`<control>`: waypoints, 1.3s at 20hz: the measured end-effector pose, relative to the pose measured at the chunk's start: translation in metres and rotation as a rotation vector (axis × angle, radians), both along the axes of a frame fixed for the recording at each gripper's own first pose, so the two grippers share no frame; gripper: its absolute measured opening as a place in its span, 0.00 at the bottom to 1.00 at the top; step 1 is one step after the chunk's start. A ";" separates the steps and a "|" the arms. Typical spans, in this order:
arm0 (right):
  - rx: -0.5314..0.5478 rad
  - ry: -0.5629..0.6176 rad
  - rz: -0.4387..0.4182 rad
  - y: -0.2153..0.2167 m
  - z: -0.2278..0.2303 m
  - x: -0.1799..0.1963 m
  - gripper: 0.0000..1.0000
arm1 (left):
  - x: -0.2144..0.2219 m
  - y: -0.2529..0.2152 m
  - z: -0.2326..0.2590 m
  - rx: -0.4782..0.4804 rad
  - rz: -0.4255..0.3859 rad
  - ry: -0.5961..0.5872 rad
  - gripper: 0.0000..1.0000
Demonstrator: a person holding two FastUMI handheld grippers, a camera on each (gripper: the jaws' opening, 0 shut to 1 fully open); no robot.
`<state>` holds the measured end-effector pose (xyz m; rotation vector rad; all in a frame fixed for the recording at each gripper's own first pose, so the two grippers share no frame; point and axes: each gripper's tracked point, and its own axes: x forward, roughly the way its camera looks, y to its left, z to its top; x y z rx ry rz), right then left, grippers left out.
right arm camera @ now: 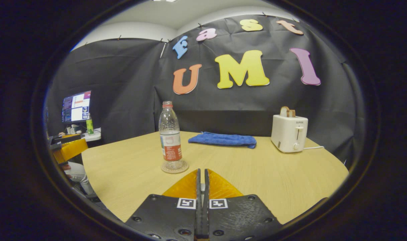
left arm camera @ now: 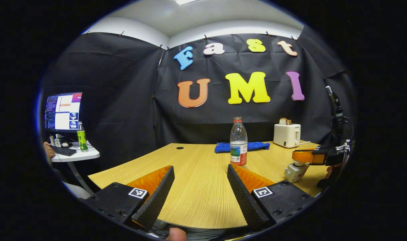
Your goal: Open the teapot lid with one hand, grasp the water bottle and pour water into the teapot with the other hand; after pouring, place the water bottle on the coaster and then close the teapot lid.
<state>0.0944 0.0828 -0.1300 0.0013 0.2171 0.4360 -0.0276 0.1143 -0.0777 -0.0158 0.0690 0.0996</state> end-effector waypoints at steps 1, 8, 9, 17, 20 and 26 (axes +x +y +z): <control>0.001 0.007 -0.002 -0.001 -0.003 0.001 0.00 | -0.001 0.002 0.001 0.000 0.003 -0.001 0.99; 0.026 -0.001 -0.032 -0.002 -0.002 -0.001 0.07 | 0.000 -0.001 0.007 0.005 0.008 -0.021 0.99; 0.037 -0.008 -0.038 -0.004 0.005 -0.002 0.19 | -0.001 -0.003 0.009 0.002 0.008 -0.024 0.99; 0.027 -0.218 -0.295 -0.079 0.094 -0.047 0.96 | 0.007 -0.055 0.056 -0.006 -0.036 -0.103 0.99; 0.000 -0.249 -0.343 -0.096 0.117 -0.081 0.92 | 0.007 -0.083 0.080 -0.048 -0.088 -0.116 0.98; 0.004 -0.257 -0.433 -0.118 0.117 -0.136 0.96 | -0.008 -0.118 0.096 -0.067 -0.157 -0.136 0.98</control>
